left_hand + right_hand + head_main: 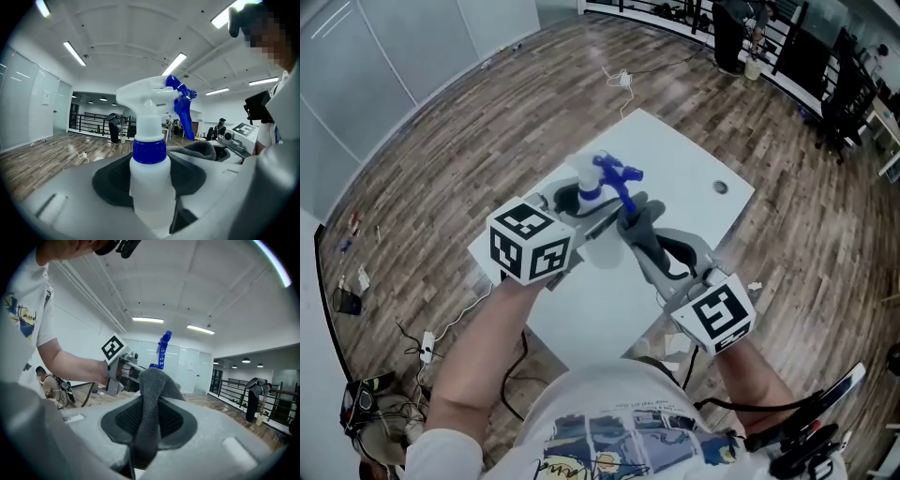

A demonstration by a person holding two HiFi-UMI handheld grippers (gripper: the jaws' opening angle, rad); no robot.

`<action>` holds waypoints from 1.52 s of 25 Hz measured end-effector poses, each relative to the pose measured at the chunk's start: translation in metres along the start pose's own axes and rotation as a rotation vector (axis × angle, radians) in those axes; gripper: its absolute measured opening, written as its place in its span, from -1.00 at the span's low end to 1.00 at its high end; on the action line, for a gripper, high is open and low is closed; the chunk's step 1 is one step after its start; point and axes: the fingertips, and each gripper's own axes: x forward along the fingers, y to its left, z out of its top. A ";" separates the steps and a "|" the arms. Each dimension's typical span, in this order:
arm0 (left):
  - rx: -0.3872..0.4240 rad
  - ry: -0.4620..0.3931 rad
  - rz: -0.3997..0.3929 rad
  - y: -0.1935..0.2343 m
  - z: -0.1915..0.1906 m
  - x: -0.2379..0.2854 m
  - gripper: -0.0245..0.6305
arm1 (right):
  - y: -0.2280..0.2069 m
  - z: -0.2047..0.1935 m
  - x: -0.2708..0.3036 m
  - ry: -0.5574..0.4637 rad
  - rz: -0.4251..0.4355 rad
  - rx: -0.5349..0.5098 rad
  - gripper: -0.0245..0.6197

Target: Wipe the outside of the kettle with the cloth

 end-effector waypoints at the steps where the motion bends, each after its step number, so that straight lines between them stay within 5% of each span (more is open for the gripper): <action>1: -0.001 -0.002 0.000 0.000 0.002 0.002 -0.30 | 0.003 -0.001 0.002 0.005 0.005 -0.008 -0.69; 10: -0.002 -0.049 0.000 0.001 0.023 -0.001 -0.30 | 0.027 -0.038 0.022 0.109 0.043 -0.018 -0.69; 21: 0.004 -0.071 0.045 0.014 0.035 -0.002 -0.30 | 0.031 -0.132 0.039 0.309 0.064 0.090 -0.69; 33: 0.004 -0.026 0.092 0.021 0.007 0.012 -0.30 | 0.039 -0.036 0.024 0.107 0.028 -0.040 -0.69; 38: -0.001 -0.043 0.096 0.016 0.012 0.011 -0.30 | 0.049 -0.037 0.043 0.162 0.002 -0.104 -0.69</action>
